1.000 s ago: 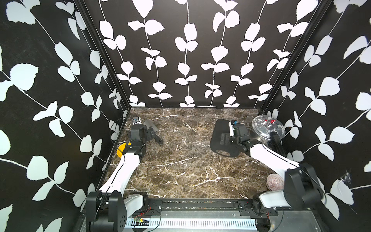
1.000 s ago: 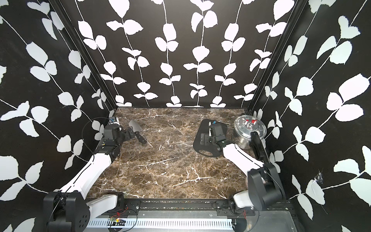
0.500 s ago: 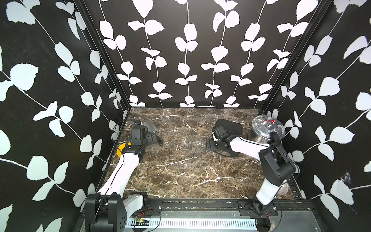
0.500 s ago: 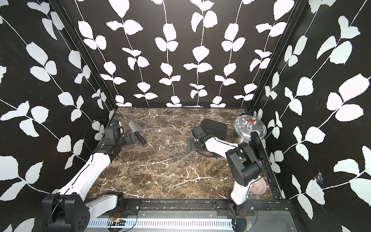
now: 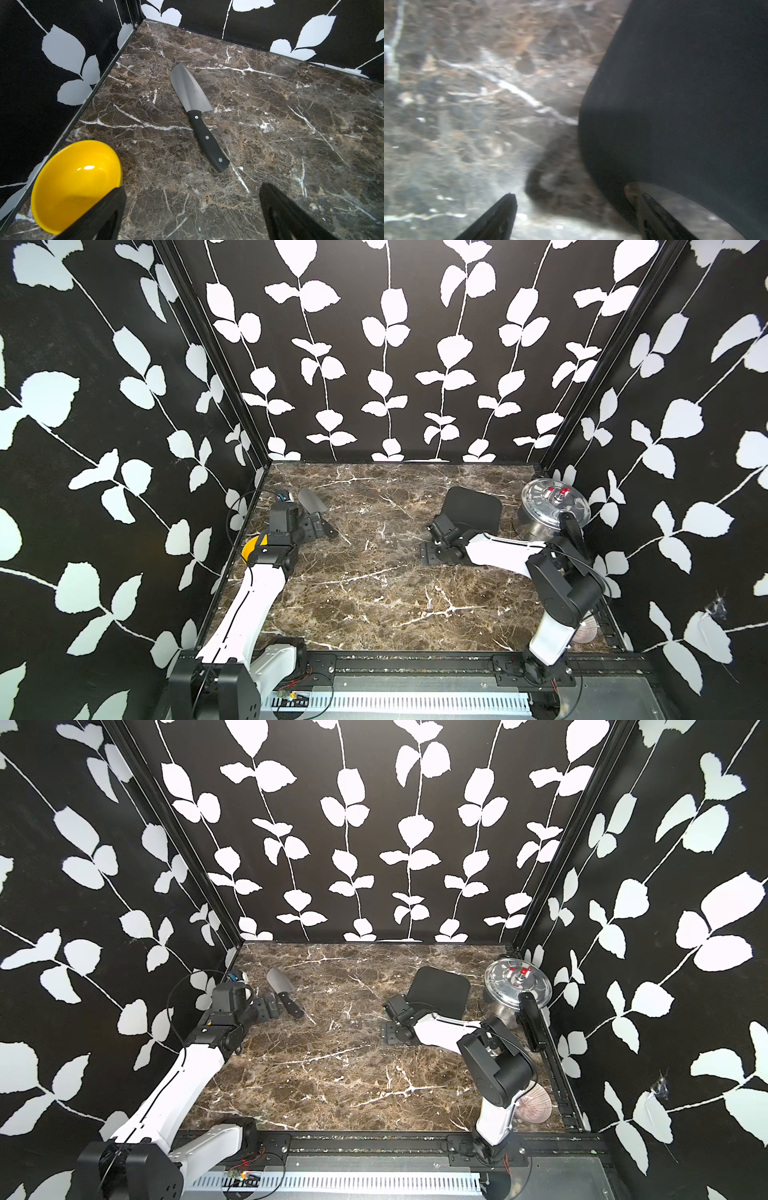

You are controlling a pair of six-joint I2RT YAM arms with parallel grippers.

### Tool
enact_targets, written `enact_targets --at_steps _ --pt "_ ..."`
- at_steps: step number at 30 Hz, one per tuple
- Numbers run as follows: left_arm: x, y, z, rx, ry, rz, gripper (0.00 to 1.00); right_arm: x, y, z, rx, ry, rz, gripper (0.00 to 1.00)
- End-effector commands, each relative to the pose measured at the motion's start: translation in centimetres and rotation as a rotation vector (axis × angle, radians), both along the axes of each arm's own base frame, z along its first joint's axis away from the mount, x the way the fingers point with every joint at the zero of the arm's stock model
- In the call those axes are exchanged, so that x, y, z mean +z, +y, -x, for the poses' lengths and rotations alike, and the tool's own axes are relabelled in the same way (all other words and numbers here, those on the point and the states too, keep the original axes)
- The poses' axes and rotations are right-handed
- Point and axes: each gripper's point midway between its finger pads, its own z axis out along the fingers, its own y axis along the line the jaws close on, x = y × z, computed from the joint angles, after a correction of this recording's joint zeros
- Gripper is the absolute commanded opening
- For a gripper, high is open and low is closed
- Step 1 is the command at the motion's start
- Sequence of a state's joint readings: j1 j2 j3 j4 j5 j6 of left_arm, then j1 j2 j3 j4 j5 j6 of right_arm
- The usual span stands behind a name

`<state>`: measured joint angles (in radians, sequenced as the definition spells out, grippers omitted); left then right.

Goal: Align the knife with the edge of the cutting board
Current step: Move the work surface to the center of the board.

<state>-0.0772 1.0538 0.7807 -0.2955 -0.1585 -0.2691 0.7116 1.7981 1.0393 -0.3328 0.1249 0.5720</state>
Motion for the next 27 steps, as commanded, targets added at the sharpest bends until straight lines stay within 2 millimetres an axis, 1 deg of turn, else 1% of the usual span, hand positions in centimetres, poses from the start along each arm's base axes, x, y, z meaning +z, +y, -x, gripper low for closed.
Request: enact_targets --at_steps 1,3,4,5,6,7,8,9,11,13,15,17,20,22,24,26,27 --pt "0.0 -0.1 0.2 -0.005 0.021 -0.001 0.98 -1.0 5.5 2.6 0.061 0.081 -0.092 0.91" --pt "0.0 -0.1 0.3 -0.001 0.019 0.006 0.99 -0.5 8.3 2.6 0.089 0.067 -0.123 0.91" --pt "-0.1 -0.2 0.4 -0.002 0.018 0.01 0.99 -0.5 10.2 2.7 0.111 0.07 -0.144 0.91" --pt "-0.1 -0.3 0.4 -0.007 0.014 0.015 0.98 -0.5 11.6 2.5 0.125 0.072 -0.157 0.91" --pt "-0.2 -0.5 0.5 -0.014 0.01 0.02 0.98 -0.3 13.1 2.2 0.14 0.073 -0.171 0.91" --pt "0.0 -0.6 0.6 -0.018 0.001 0.027 0.99 0.4 14.7 1.6 0.155 0.063 -0.196 0.91" --pt "0.0 -0.7 0.6 -0.023 -0.003 0.034 0.98 0.5 15.7 1.2 0.164 0.064 -0.205 0.91" --pt "0.2 -0.9 0.7 -0.03 -0.002 0.041 0.98 1.1 16.7 0.6 0.167 0.053 -0.218 0.91" --pt "0.3 -1.5 0.8 -0.057 0.016 0.058 0.98 3.0 17.7 -0.9 0.154 -0.003 -0.244 0.91" --pt "-0.1 -2.0 0.9 -0.072 0.051 0.078 0.99 5.4 17.7 -2.4 0.15 -0.076 -0.243 0.91" --pt "-0.8 -2.8 1.0 -0.085 0.078 0.107 0.98 7.1 16.6 -3.9 0.13 -0.114 -0.229 0.93" --pt "-1.4 -4.1 1.2 -0.11 0.1 0.114 0.99 7.9 14.5 -5.6 0.079 -0.106 -0.221 0.93" --pt "-2.5 -7.0 1.6 -0.156 0.136 0.114 0.98 8.0 10.0 -8.1 -0.004 -0.085 -0.182 0.93" --pt "-3.6 -9.1 1.9 -0.175 0.169 0.161 0.99 8.1 6.7 -9.7 -0.051 -0.099 -0.142 0.93" --pt "-5.0 -11.0 2.4 -0.179 0.217 0.195 0.98 8.2 3.8 -11.2 -0.082 -0.115 -0.119 0.94" --pt "-6.1 -13.0 2.8 -0.186 0.251 0.205 0.98 7.9 0.6 -12.9 -0.119 -0.114 -0.084 0.94" --pt "-6.6 -14.0 2.9 -0.189 0.265 0.21 0.98 7.6 -0.8 -13.4 -0.132 -0.107 -0.06 0.94"
